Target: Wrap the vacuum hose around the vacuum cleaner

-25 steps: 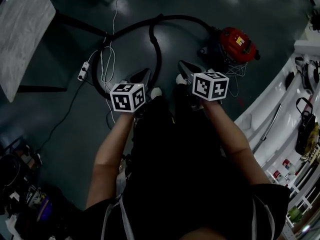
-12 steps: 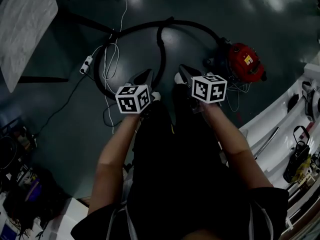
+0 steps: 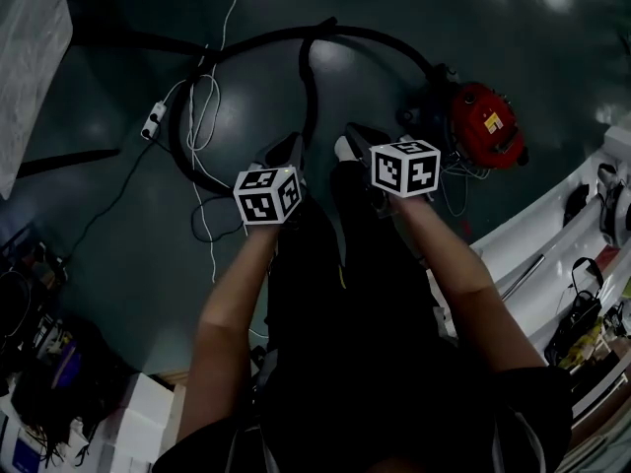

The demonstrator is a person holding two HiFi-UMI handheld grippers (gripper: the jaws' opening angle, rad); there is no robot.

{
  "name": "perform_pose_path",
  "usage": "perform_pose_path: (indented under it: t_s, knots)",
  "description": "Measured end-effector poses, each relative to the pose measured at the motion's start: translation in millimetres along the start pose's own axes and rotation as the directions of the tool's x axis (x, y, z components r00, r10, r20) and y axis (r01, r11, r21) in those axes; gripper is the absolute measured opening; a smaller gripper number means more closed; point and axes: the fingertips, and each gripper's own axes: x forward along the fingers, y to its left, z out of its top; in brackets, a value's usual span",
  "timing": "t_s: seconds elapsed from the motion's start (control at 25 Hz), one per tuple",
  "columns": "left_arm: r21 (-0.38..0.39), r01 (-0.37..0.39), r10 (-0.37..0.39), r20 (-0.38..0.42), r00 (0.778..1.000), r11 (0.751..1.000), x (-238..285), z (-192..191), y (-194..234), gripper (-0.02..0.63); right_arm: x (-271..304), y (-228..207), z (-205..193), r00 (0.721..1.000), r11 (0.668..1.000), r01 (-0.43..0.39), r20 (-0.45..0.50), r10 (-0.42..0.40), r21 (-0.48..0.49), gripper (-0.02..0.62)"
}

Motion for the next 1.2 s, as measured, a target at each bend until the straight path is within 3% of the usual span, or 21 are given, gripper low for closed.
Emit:
perform_pose_path:
  t_s: [0.44,0.6,1.2]
  knots:
    - [-0.013,-0.037,0.036,-0.069,0.997,0.999,97.7,-33.2,21.2,0.008,71.6,-70.4,-11.6,0.998,1.0,0.002,-0.062,-0.001,0.007,-0.006]
    - [-0.045,-0.019,0.015,-0.084,0.996,0.999,133.0,-44.7,30.8,0.008,97.0,-93.1,-18.3,0.998,1.0,0.015,-0.061,-0.016,-0.01,-0.006]
    - [0.036,-0.093,0.098,-0.152,0.983,0.995,228.9,-106.6,96.6,0.008,188.0,-169.0,-55.0,0.998,0.998,0.066,0.017,-0.066,0.018,-0.006]
